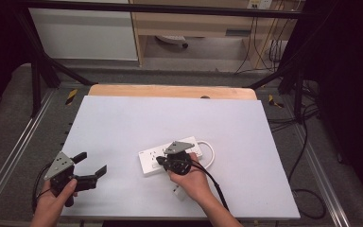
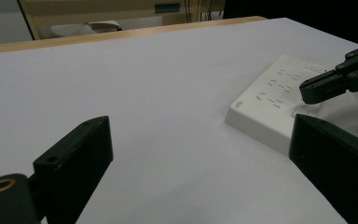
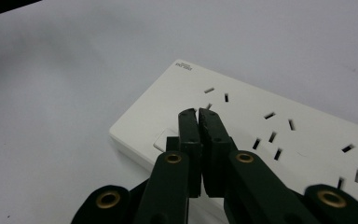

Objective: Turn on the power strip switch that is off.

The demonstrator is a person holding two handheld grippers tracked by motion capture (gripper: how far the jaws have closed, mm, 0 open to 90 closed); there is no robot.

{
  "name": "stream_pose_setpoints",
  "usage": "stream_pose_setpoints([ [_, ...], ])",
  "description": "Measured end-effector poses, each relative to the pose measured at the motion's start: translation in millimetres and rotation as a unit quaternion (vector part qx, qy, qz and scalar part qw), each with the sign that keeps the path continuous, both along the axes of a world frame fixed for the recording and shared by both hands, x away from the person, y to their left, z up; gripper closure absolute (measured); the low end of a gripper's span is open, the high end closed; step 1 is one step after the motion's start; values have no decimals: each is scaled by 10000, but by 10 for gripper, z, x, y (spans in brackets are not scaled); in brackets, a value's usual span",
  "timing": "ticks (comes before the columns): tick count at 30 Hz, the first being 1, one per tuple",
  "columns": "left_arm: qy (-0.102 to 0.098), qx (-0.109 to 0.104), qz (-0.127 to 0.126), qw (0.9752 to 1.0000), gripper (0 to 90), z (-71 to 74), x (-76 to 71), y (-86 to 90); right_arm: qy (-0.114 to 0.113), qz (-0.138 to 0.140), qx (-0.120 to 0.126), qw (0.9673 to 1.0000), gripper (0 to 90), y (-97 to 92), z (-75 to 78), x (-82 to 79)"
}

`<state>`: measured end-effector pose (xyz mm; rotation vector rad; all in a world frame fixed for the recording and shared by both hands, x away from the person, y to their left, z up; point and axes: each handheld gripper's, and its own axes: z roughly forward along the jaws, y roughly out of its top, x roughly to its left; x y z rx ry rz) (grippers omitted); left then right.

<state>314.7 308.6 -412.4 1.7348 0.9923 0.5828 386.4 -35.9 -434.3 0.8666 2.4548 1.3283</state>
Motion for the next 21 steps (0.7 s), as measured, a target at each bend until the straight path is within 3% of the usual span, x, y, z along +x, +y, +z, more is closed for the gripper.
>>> stream_pose_setpoints([
  [10, 1, 0, -2, 10000, 62, 0, -1, -2, -47, -24, 204, 9998, 828, -27, 44, -3],
  [21, 9, -3, 16, 10000, 57, -2, 1, -2, -92, -31, 366, 9993, 695, -44, 101, -13],
])
